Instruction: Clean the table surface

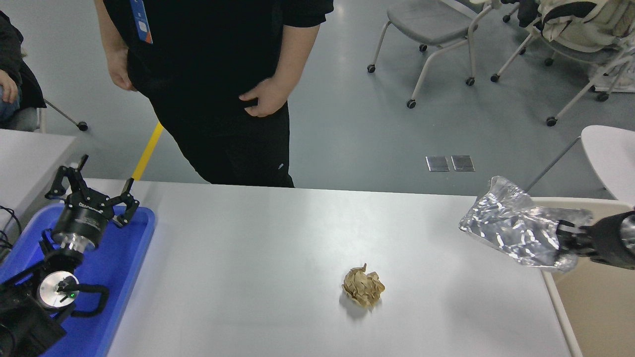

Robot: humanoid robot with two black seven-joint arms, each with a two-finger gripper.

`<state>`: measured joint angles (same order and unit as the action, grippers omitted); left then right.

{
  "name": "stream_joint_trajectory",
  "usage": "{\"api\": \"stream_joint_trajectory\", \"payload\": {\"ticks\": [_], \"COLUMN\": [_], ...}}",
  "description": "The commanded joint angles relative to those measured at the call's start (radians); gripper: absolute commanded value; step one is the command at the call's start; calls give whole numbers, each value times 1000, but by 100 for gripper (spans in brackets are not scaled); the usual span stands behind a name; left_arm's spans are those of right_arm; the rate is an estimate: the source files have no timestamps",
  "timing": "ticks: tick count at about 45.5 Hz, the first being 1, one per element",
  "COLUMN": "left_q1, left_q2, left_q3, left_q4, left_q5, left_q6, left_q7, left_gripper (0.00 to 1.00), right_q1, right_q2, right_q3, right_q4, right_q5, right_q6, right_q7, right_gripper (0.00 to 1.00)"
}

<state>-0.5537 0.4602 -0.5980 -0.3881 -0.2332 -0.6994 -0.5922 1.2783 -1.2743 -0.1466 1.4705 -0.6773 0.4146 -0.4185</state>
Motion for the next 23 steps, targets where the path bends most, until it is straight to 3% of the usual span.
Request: {"api": "stream_joint_trajectory", "payload": {"ticks": [1,10,23], "left_q1": [0,0,0], "left_q2": [0,0,0], "left_q3": [0,0,0], "left_q4": [0,0,0], "left_q5": [0,0,0], "left_q6": [0,0,0], "left_q7": [0,0,0], "left_gripper": [100,100,100], "right_q1": [121,167,176], "right_q2": [-164,-218,-237], "right_q3": [12,12,13], "right_q4": [33,33,28], "right_q5": [-5,-11,-11], "right_q6": [162,236,247], "right_q7": [0,0,0], "right_gripper": [0,0,0]}}
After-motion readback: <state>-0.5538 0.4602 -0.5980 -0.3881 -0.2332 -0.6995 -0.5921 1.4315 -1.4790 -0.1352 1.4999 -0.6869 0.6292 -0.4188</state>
